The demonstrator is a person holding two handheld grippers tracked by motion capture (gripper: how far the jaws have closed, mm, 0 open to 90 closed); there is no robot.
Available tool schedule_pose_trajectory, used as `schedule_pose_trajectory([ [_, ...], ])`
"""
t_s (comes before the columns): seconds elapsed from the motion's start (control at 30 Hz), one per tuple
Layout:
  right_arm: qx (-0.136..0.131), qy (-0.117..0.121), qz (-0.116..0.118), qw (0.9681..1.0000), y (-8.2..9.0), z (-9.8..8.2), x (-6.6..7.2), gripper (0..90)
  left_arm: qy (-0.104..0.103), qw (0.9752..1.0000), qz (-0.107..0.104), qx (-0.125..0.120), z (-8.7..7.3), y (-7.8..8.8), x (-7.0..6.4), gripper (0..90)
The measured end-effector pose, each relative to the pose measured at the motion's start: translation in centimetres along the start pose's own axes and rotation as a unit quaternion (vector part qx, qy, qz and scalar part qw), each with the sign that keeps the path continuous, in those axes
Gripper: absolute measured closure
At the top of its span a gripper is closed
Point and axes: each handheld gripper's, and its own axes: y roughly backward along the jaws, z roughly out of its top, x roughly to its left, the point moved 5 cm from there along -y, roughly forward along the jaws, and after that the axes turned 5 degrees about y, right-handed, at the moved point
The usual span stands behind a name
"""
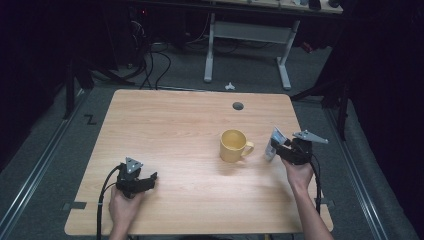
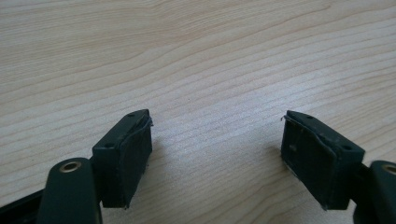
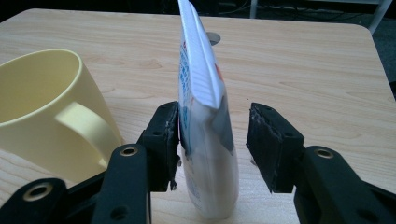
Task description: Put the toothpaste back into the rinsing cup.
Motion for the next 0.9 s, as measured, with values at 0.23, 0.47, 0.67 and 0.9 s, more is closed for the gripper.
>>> schedule_pose_trajectory([
  [0.23, 0.011, 0.007, -0.001, 0.9999, -0.9, -0.3, 0.3, 57.7, 0.000, 1.0000, 0.000, 0.000, 0.0, 0.0, 0.0, 24.8],
  [0.47, 0.012, 0.012, -0.005, 0.9998, -1.4, -0.4, 0.4, 60.8, 0.000, 1.0000, 0.000, 0.000, 0.0, 0.0, 0.0, 24.7],
  [0.67, 0.011, 0.023, -0.005, 0.9997, -1.3, -0.4, 0.4, 65.2, 0.000, 1.0000, 0.000, 0.000, 0.0, 0.0, 0.0, 24.8],
  [0.9, 0.012, 0.029, -0.003, 0.9995, -1.2, -0.4, 0.3, 67.2, 0.000, 1.0000, 0.000, 0.000, 0.0, 0.0, 0.0, 24.7],
])
